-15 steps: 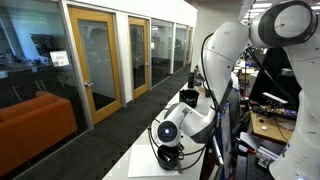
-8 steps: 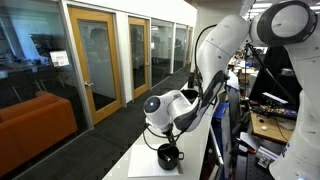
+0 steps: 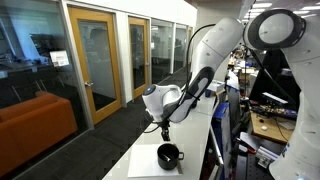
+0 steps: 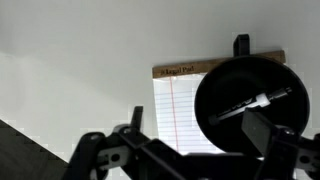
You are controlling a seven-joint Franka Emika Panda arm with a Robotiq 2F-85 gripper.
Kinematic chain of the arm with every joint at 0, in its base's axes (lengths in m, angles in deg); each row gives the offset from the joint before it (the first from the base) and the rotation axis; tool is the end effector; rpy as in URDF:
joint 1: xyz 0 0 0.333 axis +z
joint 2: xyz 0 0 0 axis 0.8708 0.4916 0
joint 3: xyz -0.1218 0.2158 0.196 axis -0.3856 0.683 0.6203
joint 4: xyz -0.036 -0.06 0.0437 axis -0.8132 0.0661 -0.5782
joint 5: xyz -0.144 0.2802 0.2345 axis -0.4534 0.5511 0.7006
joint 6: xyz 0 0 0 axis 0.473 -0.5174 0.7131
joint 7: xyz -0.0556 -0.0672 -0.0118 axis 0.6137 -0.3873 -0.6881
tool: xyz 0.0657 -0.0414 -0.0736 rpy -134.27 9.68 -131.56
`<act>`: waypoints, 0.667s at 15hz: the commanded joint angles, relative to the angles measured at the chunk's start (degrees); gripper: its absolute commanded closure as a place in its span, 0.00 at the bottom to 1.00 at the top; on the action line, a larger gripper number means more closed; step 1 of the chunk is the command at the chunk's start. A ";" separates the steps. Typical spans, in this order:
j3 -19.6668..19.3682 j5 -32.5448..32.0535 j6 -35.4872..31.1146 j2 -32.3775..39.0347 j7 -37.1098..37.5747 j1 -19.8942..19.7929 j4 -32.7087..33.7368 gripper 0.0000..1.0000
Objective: Pick up the marker and put it in the cup
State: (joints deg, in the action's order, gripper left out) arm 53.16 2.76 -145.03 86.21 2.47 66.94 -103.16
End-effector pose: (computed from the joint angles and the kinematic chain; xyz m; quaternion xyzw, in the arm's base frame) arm 0.5718 0.1115 0.1434 0.9475 0.2558 -0.1014 0.1627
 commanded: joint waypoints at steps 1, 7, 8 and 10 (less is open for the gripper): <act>-1.51 7.46 -2.33 1.32 -2.04 -0.43 2.08 0.00; -3.10 16.50 -5.89 2.27 -3.01 -1.66 3.00 0.00; -3.24 17.35 -6.27 2.32 -3.12 -1.74 2.92 0.00; -4.41 16.75 -5.79 2.07 -2.33 -0.42 2.43 0.00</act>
State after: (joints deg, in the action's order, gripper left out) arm 49.73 18.61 -150.80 88.28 0.73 65.53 -100.80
